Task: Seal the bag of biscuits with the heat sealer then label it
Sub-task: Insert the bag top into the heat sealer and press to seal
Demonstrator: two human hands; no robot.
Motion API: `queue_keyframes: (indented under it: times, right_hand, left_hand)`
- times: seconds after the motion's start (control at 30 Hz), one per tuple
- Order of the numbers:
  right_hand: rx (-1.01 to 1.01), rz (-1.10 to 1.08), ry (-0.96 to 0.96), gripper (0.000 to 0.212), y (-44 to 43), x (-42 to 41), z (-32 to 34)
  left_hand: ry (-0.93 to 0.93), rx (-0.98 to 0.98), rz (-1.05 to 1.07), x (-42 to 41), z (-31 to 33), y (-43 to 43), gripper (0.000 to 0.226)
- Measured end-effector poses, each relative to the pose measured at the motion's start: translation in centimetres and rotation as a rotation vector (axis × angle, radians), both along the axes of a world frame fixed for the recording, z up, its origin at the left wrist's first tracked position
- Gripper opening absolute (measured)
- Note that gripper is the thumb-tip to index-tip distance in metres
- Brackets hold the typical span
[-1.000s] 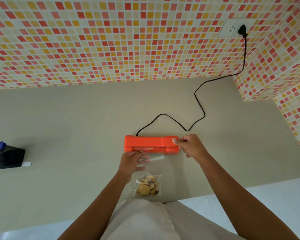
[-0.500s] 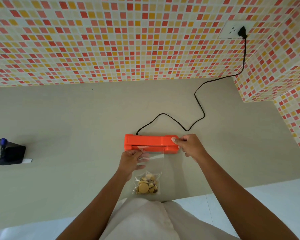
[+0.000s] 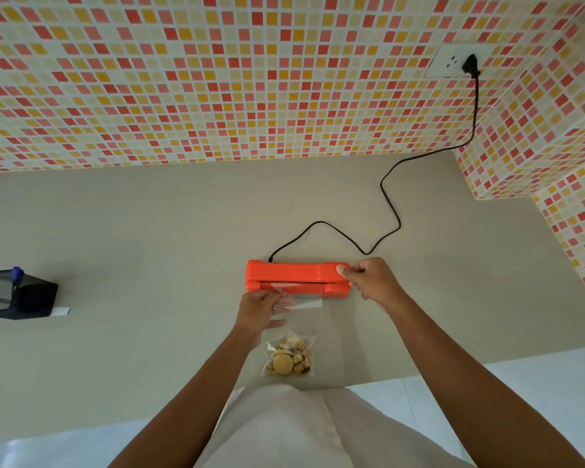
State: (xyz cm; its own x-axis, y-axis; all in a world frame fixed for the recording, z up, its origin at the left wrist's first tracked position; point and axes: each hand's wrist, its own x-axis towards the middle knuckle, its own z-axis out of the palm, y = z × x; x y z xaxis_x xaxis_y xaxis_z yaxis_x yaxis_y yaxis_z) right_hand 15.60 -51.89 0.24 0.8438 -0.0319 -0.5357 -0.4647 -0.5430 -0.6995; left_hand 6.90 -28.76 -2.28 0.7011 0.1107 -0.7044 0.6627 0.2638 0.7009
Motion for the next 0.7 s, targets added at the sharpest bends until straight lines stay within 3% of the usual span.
queue_keyframes:
  times: [0.27, 0.37, 0.7]
  right_hand:
    - [0.025, -0.056, -0.079, 0.049, 0.5, -0.9, 2.8]
    - [0.033, -0.051, -0.135, 0.041, 1.3, -1.0, 5.3]
    - [0.037, 0.16, -0.398, 0.034, 7.1, -1.2, 12.5]
  left_hand:
    - [-0.008, 0.025, -0.019, 0.1, 0.3, 0.0, 0.021]
    - [-0.006, 0.024, -0.018, 0.1, 0.2, 0.0, 0.019]
    - [0.011, 0.013, -0.013, 0.1, -0.1, 0.1, 0.02]
